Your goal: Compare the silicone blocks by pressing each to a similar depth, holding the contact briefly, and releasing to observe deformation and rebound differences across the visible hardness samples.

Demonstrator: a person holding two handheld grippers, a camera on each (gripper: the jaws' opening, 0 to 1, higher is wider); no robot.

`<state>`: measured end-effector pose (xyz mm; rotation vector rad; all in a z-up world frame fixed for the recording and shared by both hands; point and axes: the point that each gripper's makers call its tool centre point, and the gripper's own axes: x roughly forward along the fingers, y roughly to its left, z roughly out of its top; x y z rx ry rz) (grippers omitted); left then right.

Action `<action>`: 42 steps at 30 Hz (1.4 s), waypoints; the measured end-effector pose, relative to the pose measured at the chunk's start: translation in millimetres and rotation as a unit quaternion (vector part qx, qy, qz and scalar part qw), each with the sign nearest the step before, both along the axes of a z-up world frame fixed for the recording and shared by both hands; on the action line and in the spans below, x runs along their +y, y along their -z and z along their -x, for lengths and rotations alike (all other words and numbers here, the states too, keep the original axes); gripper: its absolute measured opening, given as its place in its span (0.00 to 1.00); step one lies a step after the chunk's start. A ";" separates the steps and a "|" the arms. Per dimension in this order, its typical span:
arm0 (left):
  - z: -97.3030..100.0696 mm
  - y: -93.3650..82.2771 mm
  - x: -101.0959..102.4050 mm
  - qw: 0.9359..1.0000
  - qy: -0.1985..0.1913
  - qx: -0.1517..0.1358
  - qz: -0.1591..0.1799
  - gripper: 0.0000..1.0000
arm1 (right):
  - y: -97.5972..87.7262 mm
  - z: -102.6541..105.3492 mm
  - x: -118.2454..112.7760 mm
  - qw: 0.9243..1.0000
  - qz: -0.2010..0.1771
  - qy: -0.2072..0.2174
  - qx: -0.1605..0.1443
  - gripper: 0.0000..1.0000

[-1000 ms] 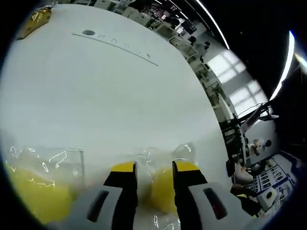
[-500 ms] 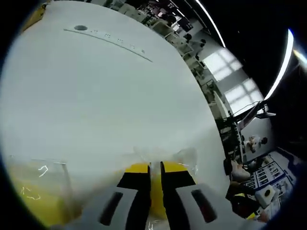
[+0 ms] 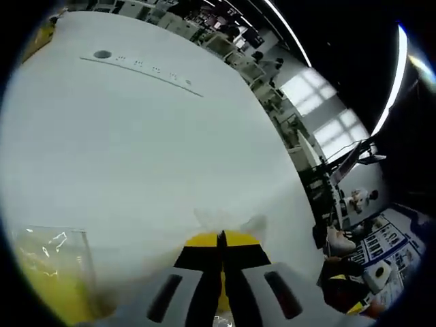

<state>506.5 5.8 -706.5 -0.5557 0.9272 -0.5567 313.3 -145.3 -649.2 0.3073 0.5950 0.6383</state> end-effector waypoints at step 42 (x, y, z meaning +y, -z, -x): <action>84.0 -135.2 27.5 0.971 0.146 -0.184 -0.036 0.00 | -65.3 10.8 55.0 0.990 0.066 -0.079 -0.093 0.61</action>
